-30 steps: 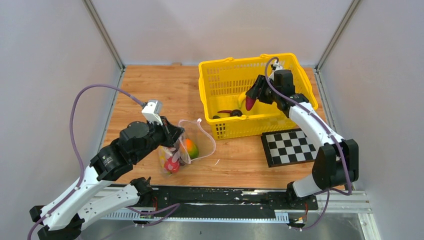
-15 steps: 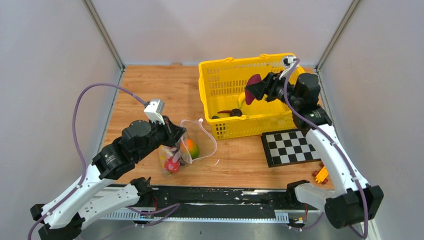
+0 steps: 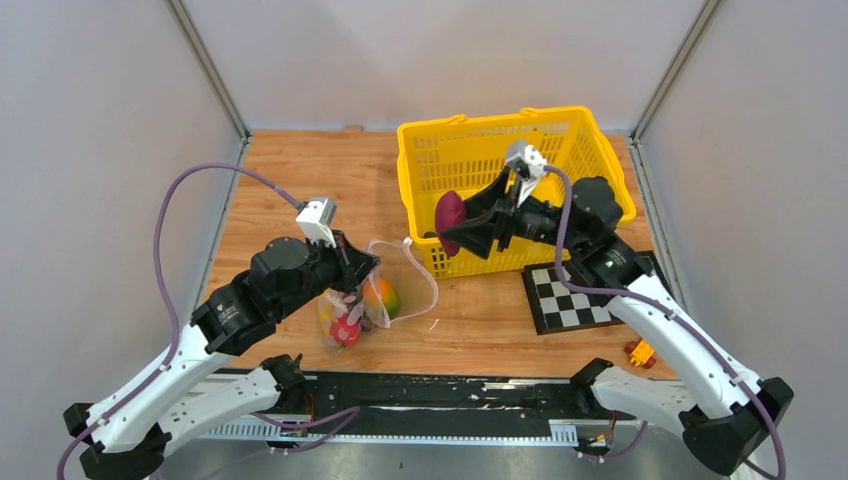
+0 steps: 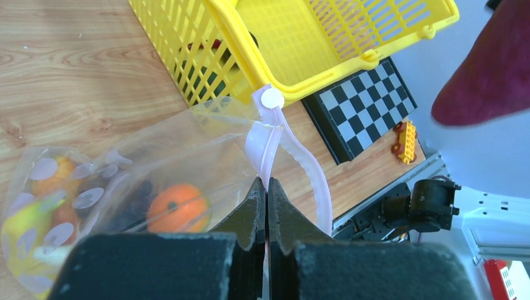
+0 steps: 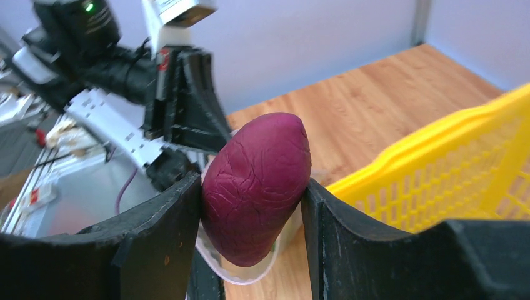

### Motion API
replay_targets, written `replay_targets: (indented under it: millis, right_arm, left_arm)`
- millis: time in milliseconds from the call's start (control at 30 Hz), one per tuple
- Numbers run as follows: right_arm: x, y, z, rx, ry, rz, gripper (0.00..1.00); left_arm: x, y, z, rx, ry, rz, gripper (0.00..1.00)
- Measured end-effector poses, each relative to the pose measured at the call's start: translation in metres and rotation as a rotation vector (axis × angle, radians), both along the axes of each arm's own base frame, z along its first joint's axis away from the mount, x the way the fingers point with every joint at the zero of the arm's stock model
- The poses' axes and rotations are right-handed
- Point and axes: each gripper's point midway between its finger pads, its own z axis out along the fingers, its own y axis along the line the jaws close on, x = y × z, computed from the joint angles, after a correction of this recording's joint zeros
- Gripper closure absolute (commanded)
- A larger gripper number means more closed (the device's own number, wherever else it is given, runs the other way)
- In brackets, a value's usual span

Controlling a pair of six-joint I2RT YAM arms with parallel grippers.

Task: Place the food in the zip-top bag and seal the zipper
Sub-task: Place the fake vegetable in the zipper food storage bag.

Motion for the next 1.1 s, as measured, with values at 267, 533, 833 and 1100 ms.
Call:
replay_targets:
  millis: [267,533,833,1100]
  right_arm:
    - [-0.034,0.054,-0.045,-0.143,0.008,0.213,0.62]
    - [-0.044,0.082,-0.083,-0.289,0.039,0.308,0.58]
    - [-0.040,0.101,-0.118,-0.426,0.077,0.295,0.48]
    - [-0.032,0.102,-0.127,-0.465,0.075,0.234,0.37]
  left_arm:
    - [0.000,-0.002,0.000,-0.006,0.006,-0.004,1.00]
    - [0.000,-0.002,0.000,-0.006,0.005,-0.005,1.00]
    - [0.000,0.000,0.001,-0.007,0.002,0.001,1.00]
    - [-0.001,0.001,0.003,-0.014,-0.005,0.004,1.00]
